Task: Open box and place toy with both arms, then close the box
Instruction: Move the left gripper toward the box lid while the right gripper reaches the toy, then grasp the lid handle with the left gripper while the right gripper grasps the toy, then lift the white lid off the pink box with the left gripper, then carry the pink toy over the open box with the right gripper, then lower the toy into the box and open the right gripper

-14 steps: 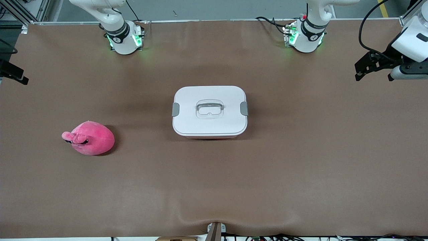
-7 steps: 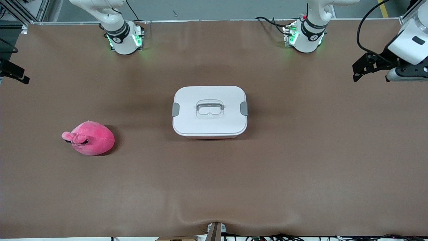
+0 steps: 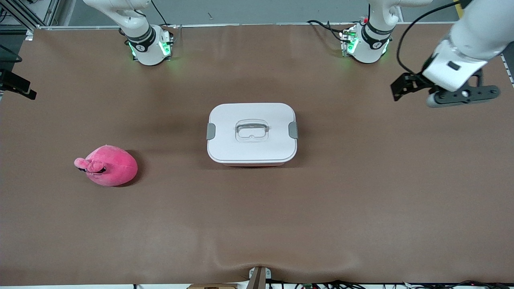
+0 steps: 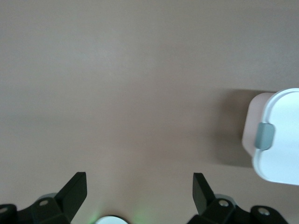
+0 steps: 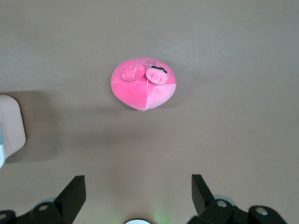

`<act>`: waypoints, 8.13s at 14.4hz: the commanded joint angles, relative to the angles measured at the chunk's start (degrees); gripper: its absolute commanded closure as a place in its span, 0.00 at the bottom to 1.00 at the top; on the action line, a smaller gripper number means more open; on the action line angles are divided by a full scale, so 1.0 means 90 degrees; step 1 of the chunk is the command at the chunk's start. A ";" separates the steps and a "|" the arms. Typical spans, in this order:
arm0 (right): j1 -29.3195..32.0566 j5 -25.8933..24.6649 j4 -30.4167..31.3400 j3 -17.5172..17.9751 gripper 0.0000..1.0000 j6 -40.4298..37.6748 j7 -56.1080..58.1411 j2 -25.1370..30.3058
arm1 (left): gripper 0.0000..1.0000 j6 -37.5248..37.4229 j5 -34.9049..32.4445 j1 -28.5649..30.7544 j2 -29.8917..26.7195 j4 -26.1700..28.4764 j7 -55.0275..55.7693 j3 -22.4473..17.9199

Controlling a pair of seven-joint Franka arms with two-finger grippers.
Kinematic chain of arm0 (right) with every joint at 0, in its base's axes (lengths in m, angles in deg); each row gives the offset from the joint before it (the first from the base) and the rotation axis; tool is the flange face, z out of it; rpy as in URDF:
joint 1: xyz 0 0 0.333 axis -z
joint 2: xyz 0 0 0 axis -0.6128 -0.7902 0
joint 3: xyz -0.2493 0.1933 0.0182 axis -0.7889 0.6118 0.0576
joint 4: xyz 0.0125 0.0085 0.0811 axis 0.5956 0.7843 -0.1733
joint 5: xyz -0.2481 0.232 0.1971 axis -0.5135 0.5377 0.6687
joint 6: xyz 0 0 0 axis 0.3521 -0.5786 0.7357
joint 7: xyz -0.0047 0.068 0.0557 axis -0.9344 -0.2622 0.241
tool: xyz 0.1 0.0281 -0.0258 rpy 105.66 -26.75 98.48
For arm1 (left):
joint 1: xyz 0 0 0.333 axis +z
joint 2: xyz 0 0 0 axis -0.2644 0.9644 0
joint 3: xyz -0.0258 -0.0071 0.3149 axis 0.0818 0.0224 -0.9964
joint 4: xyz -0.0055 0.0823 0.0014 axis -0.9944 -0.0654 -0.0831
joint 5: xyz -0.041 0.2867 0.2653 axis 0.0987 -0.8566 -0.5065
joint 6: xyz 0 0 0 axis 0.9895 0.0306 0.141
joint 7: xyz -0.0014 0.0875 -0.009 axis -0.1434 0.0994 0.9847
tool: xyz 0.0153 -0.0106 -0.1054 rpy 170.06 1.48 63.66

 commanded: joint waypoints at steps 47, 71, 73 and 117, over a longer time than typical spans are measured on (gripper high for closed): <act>-0.0240 0.0183 0.0974 0.0094 0.51 0.3272 0.1249 -0.2756 | 0.30 0.4480 -0.2911 -0.2282 0.3821 -0.0073 1.5109 0.2166; -0.0787 0.0309 -0.0217 0.0143 1.00 0.1201 0.1932 -0.2405 | 1.00 0.3437 -0.2443 -0.2116 0.2953 -0.0346 1.4827 0.2224; -0.0894 0.0319 -0.0217 0.0191 1.00 0.1094 0.1942 -0.2259 | 1.00 0.3057 -0.2151 -0.1844 0.2748 -0.0502 1.4097 0.2224; -0.4556 -0.0413 0.0085 0.0904 1.00 0.2666 0.7362 -0.1897 | 1.00 0.0232 -0.0187 0.2982 0.2649 -0.0698 0.3322 0.2156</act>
